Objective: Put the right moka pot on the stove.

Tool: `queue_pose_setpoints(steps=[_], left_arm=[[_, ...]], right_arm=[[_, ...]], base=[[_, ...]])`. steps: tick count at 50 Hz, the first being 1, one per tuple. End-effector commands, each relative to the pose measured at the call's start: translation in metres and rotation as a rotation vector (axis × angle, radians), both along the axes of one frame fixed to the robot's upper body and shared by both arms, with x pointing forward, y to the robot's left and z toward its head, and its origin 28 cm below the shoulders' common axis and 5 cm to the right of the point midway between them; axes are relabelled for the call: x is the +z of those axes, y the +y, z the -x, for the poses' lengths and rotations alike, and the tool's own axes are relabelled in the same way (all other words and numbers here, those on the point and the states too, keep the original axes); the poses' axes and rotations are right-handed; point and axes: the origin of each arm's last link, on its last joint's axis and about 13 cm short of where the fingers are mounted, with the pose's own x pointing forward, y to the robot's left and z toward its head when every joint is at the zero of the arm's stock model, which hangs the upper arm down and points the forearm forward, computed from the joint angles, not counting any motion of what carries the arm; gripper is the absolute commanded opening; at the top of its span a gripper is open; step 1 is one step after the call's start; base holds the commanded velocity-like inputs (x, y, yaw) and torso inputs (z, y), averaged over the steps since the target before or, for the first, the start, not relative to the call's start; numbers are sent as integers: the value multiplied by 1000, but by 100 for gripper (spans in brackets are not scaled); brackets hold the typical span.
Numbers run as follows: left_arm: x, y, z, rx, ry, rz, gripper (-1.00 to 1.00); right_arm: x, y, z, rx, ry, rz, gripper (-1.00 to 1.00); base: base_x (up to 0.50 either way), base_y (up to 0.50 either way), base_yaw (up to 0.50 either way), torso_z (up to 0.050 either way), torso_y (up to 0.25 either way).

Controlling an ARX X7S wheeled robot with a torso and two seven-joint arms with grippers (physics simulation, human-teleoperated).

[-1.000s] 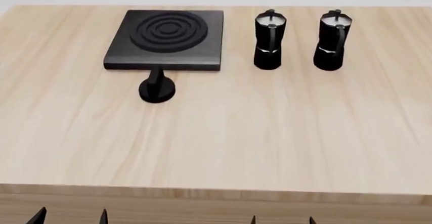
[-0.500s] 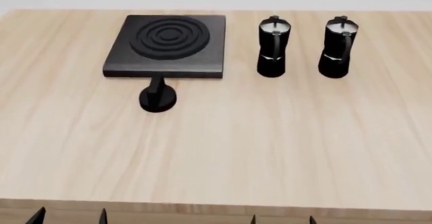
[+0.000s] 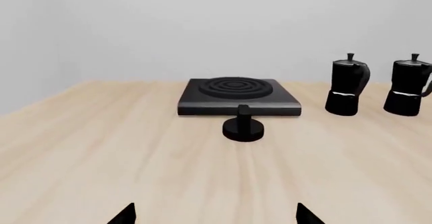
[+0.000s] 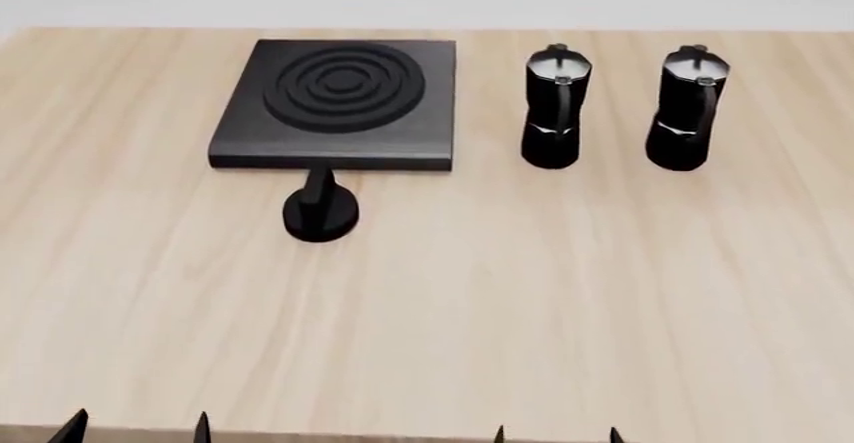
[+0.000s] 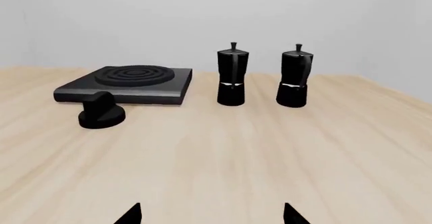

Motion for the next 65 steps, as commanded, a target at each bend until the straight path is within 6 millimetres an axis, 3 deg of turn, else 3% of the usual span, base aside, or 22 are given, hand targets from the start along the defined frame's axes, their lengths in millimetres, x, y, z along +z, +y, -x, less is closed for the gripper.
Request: queue_pose_setpoints(steps=[1,65], left_arm=[[0,0,0,1,-1,1,100],[1,1,1,10,-7,5,100]], right_arm=[[-1,0,0,1,1,-1,100],[0,1,-2,5,6,-1,100]], base=[[102,47,0,0,0],[107,50,0,0,0]])
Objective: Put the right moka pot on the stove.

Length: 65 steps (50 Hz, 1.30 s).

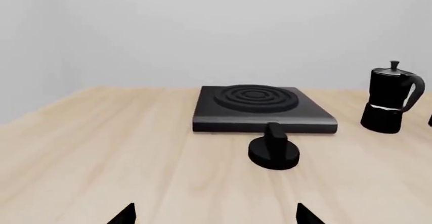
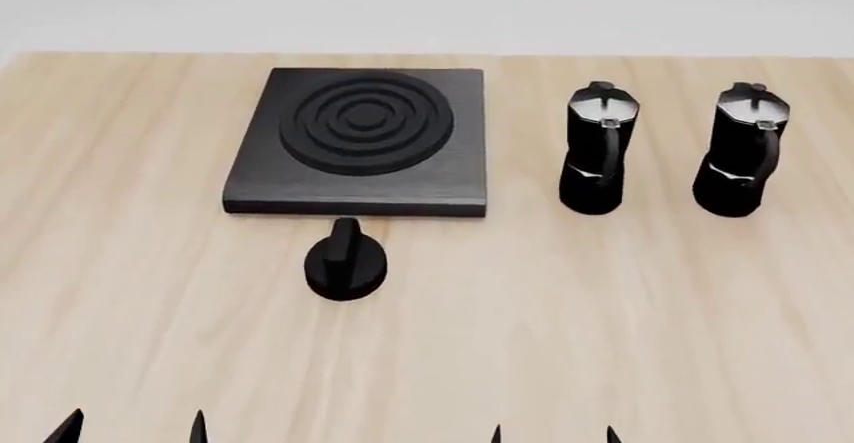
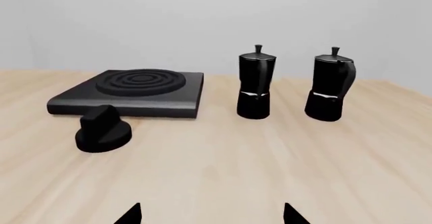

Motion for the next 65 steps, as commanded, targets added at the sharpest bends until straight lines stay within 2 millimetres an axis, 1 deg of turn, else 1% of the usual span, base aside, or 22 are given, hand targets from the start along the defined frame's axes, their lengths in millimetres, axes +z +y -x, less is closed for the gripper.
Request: queue_pose_setpoints(steps=[1,65], left_arm=[[1,0,0,1,-1,0,100],[0,0,0,4,-11,2,100]], right_arm=[[0,0,0,-1,-1,-2,100],[-1,1,-2,3,8,2,100]], base=[[125,47,0,0,0],[144,15,0,0,0]])
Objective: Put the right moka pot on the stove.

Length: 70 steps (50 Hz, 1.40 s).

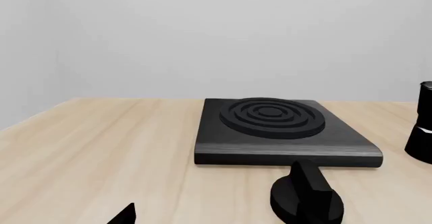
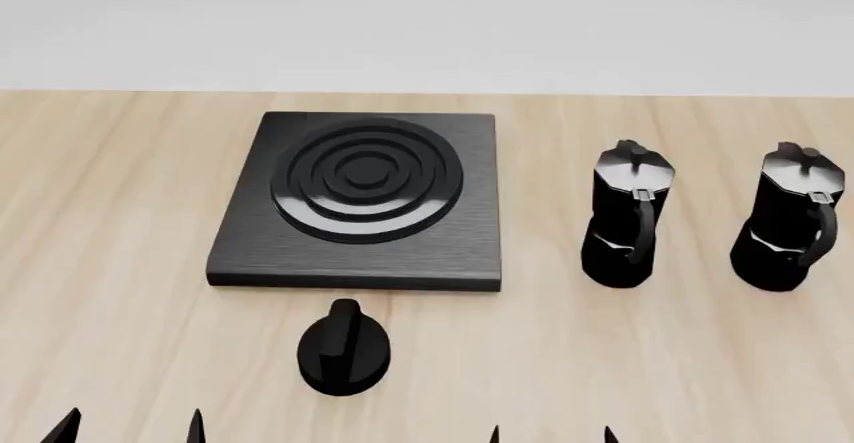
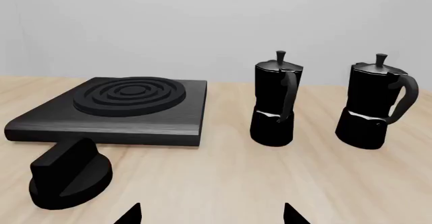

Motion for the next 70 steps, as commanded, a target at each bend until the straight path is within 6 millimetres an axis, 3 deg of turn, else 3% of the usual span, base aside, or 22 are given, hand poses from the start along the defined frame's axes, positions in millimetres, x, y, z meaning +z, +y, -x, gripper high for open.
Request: queue_pose_setpoints(steps=[1,70], left_arm=[[0,0,0,-1,-1,2,100],[-1,0,0,3,0,2,100]], right_arm=[[-1,0,0,1,1,2,100],[-2,0,-1,9,4,1,100]], base=[[152,4,0,0,0],[153,2,0,0,0]])
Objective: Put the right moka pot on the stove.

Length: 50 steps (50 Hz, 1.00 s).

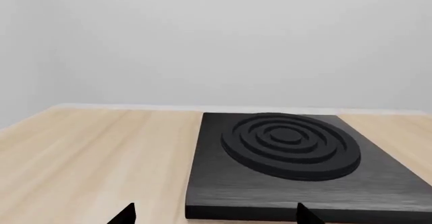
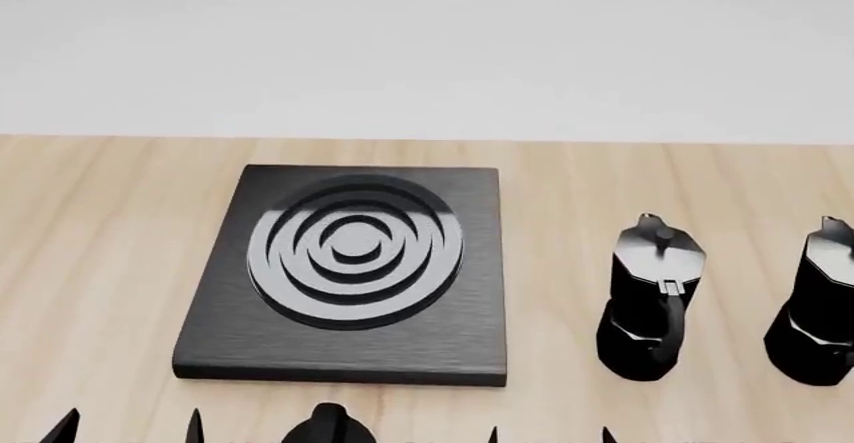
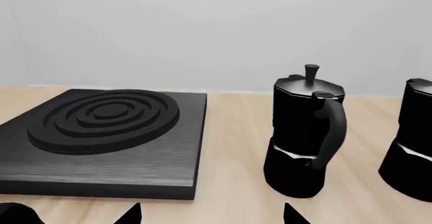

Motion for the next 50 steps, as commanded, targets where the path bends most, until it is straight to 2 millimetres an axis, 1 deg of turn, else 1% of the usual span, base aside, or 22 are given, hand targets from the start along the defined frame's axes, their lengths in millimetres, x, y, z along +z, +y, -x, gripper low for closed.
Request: queue_pose_setpoints(steps=[1,16,21,23,31,38,50], left_arm=[[-1,0,0,-1,2,-2,100],[0,0,0,3,3,0,100],[3,-1,0,0,6,1,100],[7,0,1,-8,10,5,100],[38,2,7,-14,-21,-12,100],[66,5,11,-9,-65,-37,100],[109,10,21,-17,-95,-65,100]], right_arm=[[-1,0,0,3,3,1,100],[-1,-1,-1,2,1,-2,100],[3,0,0,11,-9,1,100],[7,-1,-1,19,-13,12,100],[29,-2,0,23,-52,51,100],[53,-3,5,18,-95,79,100],[85,-5,10,31,-147,75,100]], base=[[156,0,0,0,0],[158,1,0,0,0],[182,1,0,0,0],[0,0,0,0,0],[0,0,0,0,1],[0,0,0,0,0],[0,0,0,0,0]])
